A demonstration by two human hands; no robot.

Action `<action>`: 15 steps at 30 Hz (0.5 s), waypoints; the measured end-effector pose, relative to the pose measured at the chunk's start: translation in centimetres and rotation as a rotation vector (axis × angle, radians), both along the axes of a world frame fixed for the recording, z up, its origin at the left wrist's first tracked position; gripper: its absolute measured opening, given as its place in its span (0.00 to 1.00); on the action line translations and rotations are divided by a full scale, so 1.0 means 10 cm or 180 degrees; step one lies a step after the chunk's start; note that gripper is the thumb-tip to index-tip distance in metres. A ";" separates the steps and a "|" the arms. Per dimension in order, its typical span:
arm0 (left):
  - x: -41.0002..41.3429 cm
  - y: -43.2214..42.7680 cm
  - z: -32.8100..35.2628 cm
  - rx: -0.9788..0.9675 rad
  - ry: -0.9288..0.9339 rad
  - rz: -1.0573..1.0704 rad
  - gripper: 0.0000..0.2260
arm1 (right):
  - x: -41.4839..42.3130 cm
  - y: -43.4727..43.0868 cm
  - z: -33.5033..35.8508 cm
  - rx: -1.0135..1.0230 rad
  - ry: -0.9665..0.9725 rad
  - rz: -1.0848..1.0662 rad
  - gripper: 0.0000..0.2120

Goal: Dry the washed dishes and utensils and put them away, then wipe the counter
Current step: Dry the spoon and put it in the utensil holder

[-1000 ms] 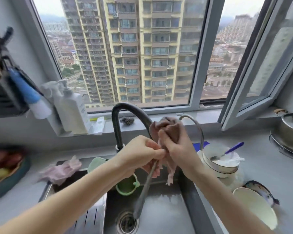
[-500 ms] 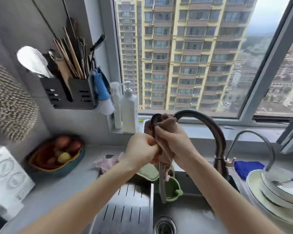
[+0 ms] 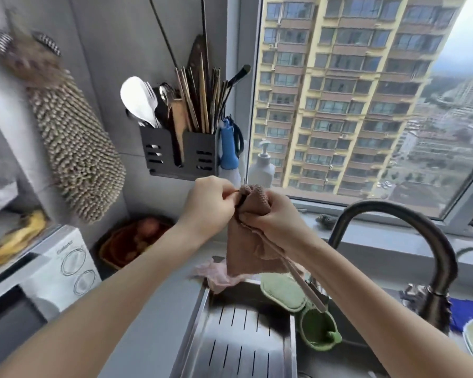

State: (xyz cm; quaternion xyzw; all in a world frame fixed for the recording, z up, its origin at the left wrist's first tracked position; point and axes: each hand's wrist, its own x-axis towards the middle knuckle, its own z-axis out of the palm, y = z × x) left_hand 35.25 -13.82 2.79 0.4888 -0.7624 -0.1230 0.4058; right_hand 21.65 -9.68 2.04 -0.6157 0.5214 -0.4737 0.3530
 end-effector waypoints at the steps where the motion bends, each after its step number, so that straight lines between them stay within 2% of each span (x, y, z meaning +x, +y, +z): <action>1: 0.08 -0.08 -0.03 -0.0029 0.0047 0.0116 0.09 | 0.06 -0.04 0.01 0.0051 -0.0013 0.0038 0.08; 3: 0.26 -0.23 -0.04 -0.0078 0.0127 0.0337 0.11 | 0.13 -0.08 0.02 0.0147 0.0086 0.0124 0.12; 6: 0.70 -0.52 0.09 0.0023 0.0569 0.0802 0.13 | 0.08 -0.07 -0.07 0.0301 0.0302 0.0180 0.15; 9: 1.30 -0.85 0.30 -0.0108 0.1030 0.1301 0.13 | -0.10 -0.07 -0.22 0.0342 0.0477 -0.0158 0.15; 11: 1.53 -0.95 0.45 -0.0203 0.1195 0.1396 0.13 | -0.16 -0.15 -0.28 0.0301 0.0719 -0.0455 0.13; 15: 1.43 -0.95 0.76 -0.1291 0.0297 0.1279 0.13 | 0.02 -0.48 -0.17 0.0051 0.1202 -0.0500 0.09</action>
